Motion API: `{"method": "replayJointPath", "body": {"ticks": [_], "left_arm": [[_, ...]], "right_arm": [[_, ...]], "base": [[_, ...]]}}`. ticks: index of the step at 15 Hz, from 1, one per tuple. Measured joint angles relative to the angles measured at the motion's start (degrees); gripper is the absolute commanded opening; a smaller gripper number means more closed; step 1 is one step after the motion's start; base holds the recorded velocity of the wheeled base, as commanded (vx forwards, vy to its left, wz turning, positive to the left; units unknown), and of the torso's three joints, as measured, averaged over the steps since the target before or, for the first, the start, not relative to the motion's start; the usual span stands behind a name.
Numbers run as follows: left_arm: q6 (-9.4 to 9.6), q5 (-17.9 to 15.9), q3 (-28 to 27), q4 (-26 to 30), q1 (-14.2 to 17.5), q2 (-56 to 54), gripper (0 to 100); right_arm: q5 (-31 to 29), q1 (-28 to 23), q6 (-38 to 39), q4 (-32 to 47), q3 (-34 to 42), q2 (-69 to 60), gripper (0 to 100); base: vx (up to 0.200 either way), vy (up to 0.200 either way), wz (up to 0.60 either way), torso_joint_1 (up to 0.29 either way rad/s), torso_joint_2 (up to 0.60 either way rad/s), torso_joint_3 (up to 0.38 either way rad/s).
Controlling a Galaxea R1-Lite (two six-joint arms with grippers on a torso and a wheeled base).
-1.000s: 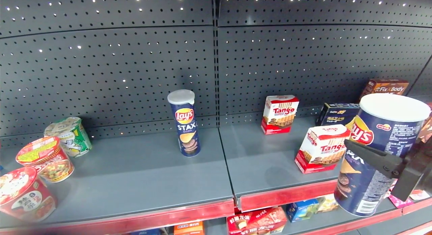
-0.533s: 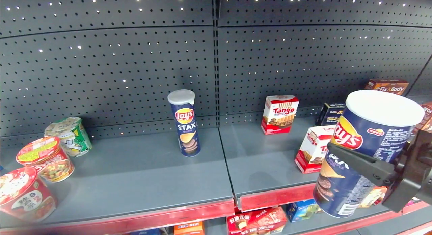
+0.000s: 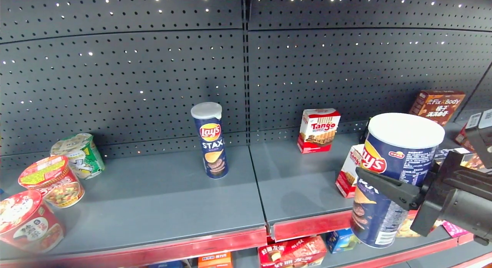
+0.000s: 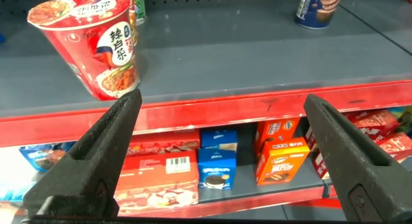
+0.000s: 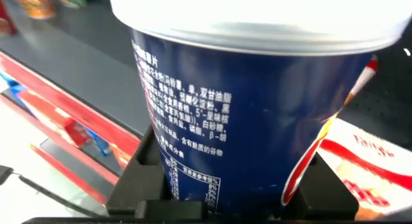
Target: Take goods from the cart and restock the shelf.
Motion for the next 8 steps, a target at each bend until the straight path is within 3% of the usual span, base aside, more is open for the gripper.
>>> {"method": "replayJointPath", "body": {"ticks": [2, 4, 6, 8], "left_arm": [[0.13, 1.2, -0.5, 0.2, 0.1, 0.1, 100], [0.49, 2.4, -5.1, 0.7, 0.5, 2.0, 100], [0.77, 2.3, -15.3, 2.6, 0.6, 9.1, 100], [1.99, 1.6, -29.6, 5.8, -0.5, 20.1, 100]], "right_arm": [[-0.1, -1.4, 0.0, 0.0, 0.8, 0.1, 0], [-0.2, -2.2, 0.0, 0.3, 2.0, 0.0, 0], [-0.2, -2.4, 0.0, 0.1, 2.9, 0.2, 0], [-0.3, -3.4, 0.0, 0.1, 2.5, 0.4, 0]], "base": [[0.000, 0.000, 0.00, 0.000, 0.00, 0.000], [0.000, 0.000, 0.00, 0.000, 0.00, 0.000], [0.000, 0.000, 0.00, 0.000, 0.00, 0.000], [0.000, 0.000, 0.00, 0.000, 0.00, 0.000]]}}
